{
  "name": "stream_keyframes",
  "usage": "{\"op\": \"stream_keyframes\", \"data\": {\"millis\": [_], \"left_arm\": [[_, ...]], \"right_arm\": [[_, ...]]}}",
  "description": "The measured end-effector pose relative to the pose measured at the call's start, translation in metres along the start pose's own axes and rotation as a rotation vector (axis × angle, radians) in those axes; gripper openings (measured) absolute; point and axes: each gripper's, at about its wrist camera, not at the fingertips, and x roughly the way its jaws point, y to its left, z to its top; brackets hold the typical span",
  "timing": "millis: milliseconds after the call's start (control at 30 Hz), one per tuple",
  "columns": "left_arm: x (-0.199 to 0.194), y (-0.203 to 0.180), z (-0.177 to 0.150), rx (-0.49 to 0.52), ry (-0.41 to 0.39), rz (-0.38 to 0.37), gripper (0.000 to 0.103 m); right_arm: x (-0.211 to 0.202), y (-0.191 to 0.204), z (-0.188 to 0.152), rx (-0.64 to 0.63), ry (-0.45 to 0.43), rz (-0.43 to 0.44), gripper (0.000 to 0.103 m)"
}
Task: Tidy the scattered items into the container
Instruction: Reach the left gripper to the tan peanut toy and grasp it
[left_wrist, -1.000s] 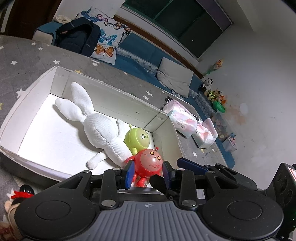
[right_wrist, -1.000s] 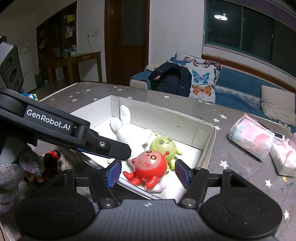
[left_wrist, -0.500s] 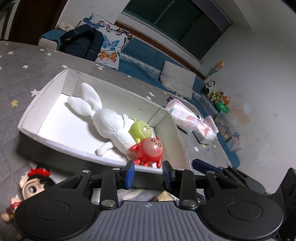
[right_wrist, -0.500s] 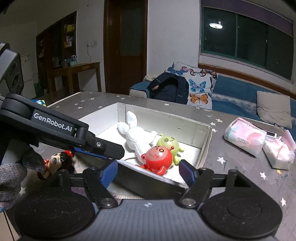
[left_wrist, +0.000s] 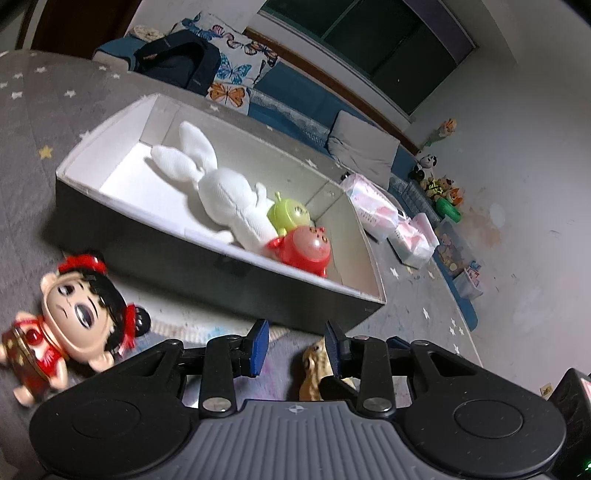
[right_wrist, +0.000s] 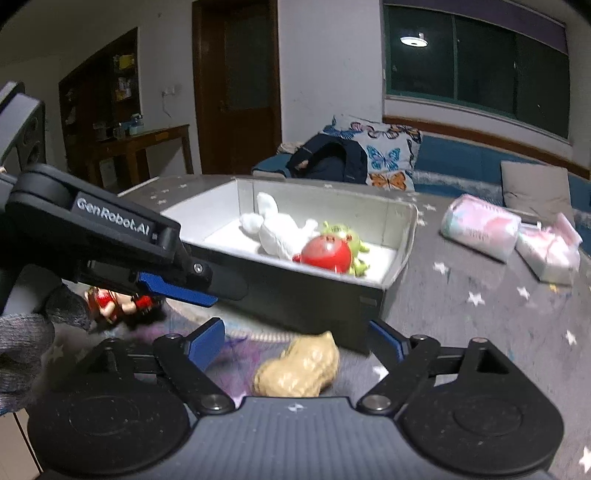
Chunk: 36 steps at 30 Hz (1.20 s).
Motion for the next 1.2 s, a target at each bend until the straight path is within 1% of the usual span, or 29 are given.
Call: {"op": "stream_keyframes", "data": {"millis": [167, 300, 433, 767, 1200], "left_arm": [[0.008, -0.002, -0.007, -0.002, 0.033, 0.000, 0.036], [0.014, -0.006, -0.012, 0.009, 0.056, -0.006, 0.036], [0.019, -0.010, -0.015, 0.014, 0.074, -0.013, 0.036], [0.027, -0.012, -0.016, 0.008, 0.099, -0.027, 0.036], [0.034, -0.015, -0.015, 0.007, 0.129, -0.032, 0.036]], "right_arm": [[0.002, -0.002, -0.010, 0.040, 0.016, 0.000, 0.093], [0.008, -0.002, -0.016, 0.062, 0.034, -0.008, 0.094], [0.012, 0.001, -0.021, 0.056, 0.047, -0.012, 0.094], [0.017, 0.003, -0.025, 0.059, 0.066, -0.009, 0.101], [0.023, 0.000, -0.029, 0.077, 0.085, 0.002, 0.103]]}}
